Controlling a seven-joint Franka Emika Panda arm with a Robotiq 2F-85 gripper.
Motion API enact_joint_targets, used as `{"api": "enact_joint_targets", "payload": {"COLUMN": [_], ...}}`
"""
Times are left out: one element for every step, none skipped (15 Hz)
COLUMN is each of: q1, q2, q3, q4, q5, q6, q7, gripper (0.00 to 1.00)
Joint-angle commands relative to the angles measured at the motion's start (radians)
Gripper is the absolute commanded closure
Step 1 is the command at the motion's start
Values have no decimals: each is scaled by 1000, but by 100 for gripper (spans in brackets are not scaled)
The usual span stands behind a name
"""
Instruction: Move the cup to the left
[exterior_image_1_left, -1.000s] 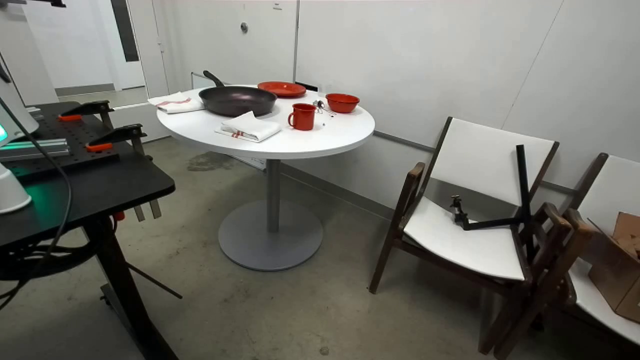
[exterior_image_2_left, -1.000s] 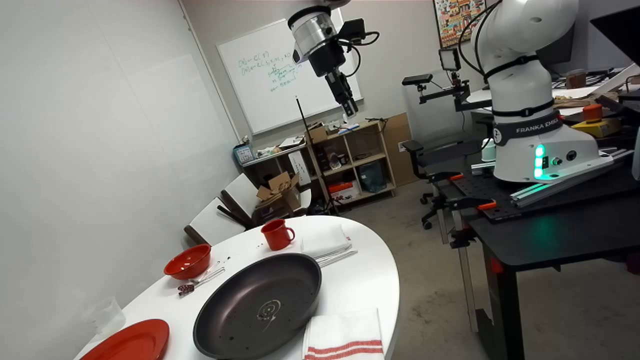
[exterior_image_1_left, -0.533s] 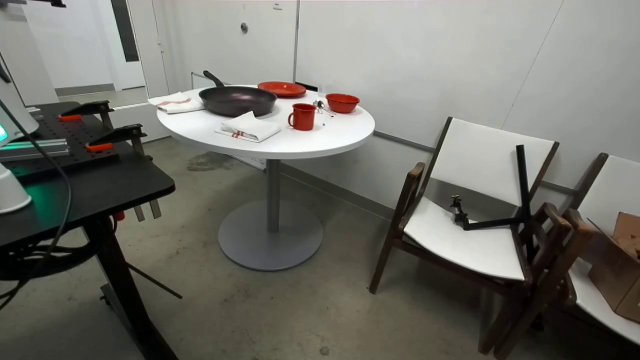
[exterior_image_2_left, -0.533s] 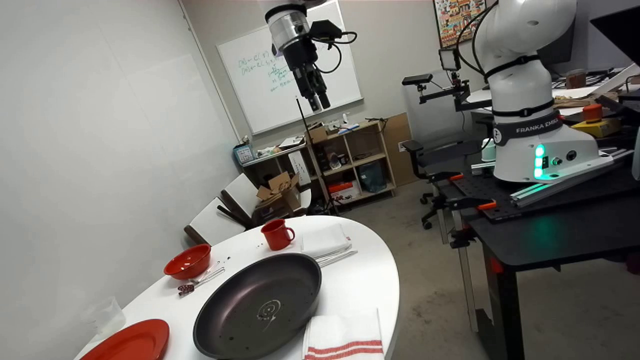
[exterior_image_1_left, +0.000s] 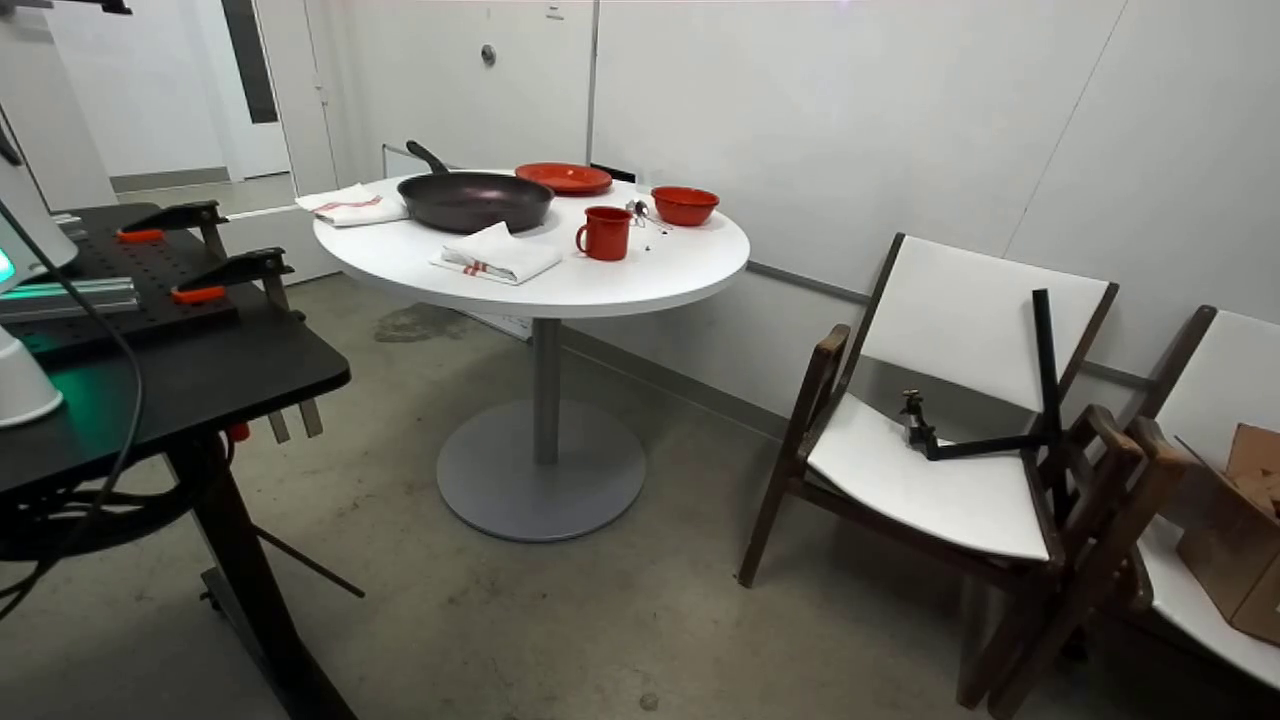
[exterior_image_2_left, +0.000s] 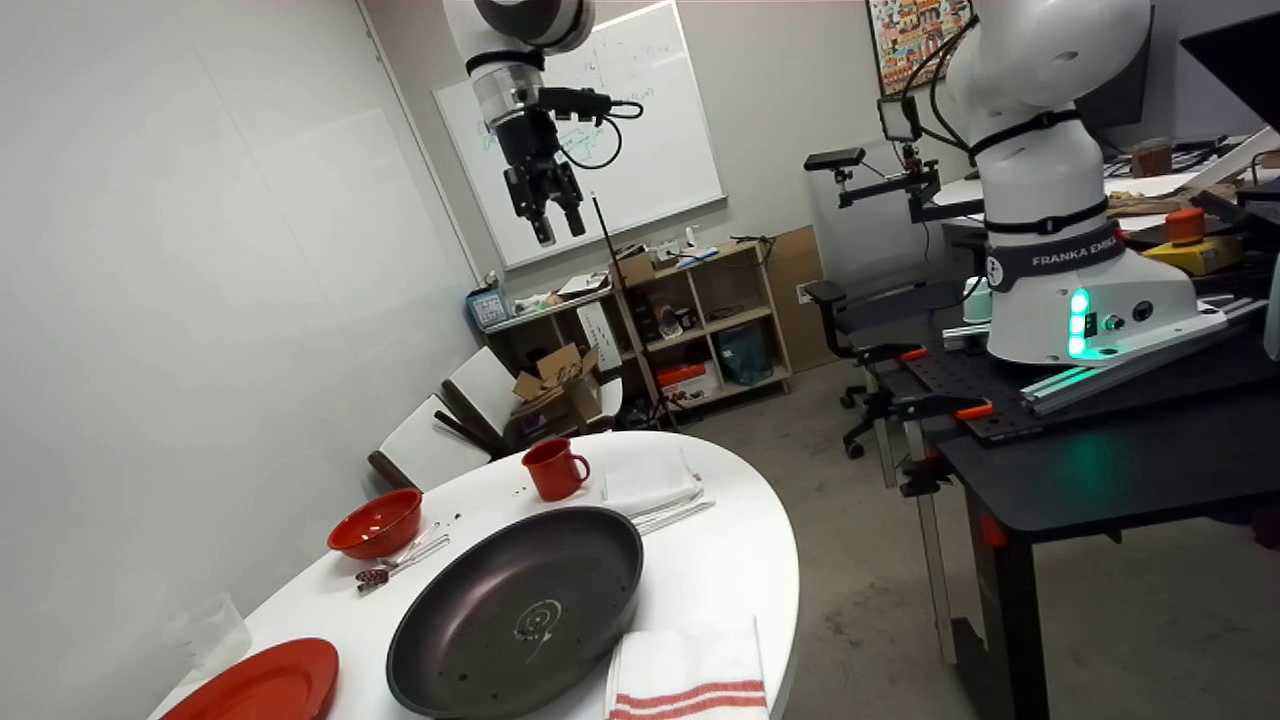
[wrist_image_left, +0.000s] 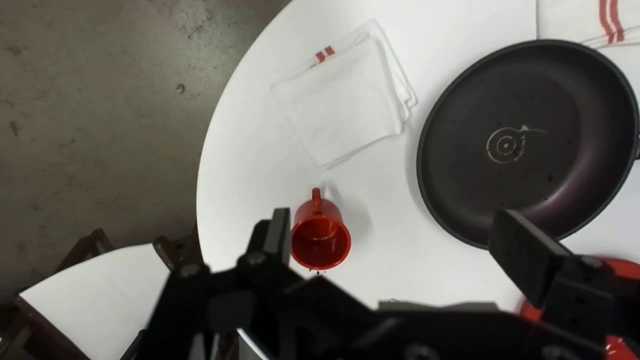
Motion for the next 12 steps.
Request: {"api": "enact_joint_targets", "payload": {"q1": [7,7,7,7,7,7,7,7,7,7,7,7], "q2": [34,64,84,97,101,102,102,102,102,102,102,102], "q3": [-13,-15,-17,-17,-17,-17,-17,-17,-17,-17,-17,-17], "q4": [40,73,95,108,113,115,117,119,120,120,120,120], "q5": [1,2,2,2,2,2,2,2,2,2,2,2], "q6": [-3,-1,-1,-1,-2,-2,-2,-2,-2,-2,-2,-2], "q7": [-1,-1,-2,-2,-2,-2,-2,-2,-2,-2,-2,-2], "gripper": [0,0,0,0,0,0,0,0,0,0,0,0]}}
